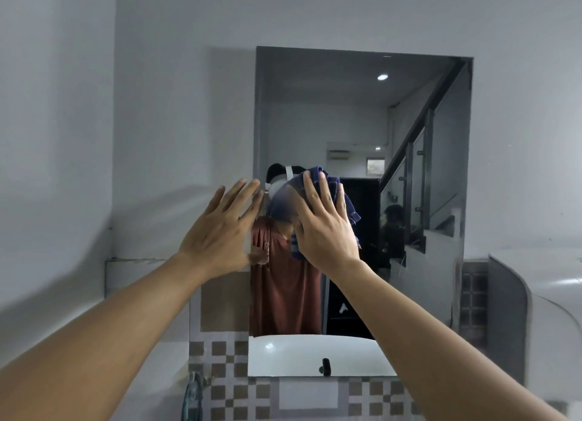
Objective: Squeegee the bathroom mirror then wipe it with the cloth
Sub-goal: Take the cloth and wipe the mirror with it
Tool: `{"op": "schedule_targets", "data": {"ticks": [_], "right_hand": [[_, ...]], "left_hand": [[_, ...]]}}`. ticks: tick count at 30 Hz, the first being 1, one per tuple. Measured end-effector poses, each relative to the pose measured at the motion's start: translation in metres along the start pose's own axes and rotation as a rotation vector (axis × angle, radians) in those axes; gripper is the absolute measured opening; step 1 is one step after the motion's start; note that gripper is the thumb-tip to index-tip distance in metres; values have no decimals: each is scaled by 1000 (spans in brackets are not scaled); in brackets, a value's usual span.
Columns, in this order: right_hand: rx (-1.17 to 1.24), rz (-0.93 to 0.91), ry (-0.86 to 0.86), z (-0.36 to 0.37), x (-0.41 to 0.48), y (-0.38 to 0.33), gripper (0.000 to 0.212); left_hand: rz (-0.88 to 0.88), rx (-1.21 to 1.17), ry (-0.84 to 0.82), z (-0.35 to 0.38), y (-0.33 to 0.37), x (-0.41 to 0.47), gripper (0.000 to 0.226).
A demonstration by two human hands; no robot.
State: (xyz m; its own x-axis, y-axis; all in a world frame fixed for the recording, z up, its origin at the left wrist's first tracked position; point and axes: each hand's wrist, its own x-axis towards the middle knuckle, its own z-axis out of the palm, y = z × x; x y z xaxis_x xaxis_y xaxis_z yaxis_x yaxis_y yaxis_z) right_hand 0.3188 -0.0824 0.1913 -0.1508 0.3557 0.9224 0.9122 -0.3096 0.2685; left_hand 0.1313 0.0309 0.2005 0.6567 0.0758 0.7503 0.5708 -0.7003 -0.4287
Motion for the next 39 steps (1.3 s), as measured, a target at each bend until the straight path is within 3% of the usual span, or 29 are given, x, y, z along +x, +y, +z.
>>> {"op": "schedule_targets", "data": {"ticks": [12, 17, 24, 30, 39], "right_hand": [[-93, -311, -183, 3, -51, 10, 74], [-144, -308, -212, -3, -65, 28, 63], [-97, -143, -145, -11, -71, 48, 52], [-10, 84, -114, -17, -76, 74, 54], [10, 380, 27, -27, -85, 120, 56]], "left_hand": [[-6, -19, -1, 2, 2, 0, 123], [3, 6, -6, -3, 5, 1, 124], [72, -1, -34, -2, 18, 2, 108], [34, 0, -31, 6, 35, 1, 125], [10, -48, 0, 10, 40, 0, 126]]}}
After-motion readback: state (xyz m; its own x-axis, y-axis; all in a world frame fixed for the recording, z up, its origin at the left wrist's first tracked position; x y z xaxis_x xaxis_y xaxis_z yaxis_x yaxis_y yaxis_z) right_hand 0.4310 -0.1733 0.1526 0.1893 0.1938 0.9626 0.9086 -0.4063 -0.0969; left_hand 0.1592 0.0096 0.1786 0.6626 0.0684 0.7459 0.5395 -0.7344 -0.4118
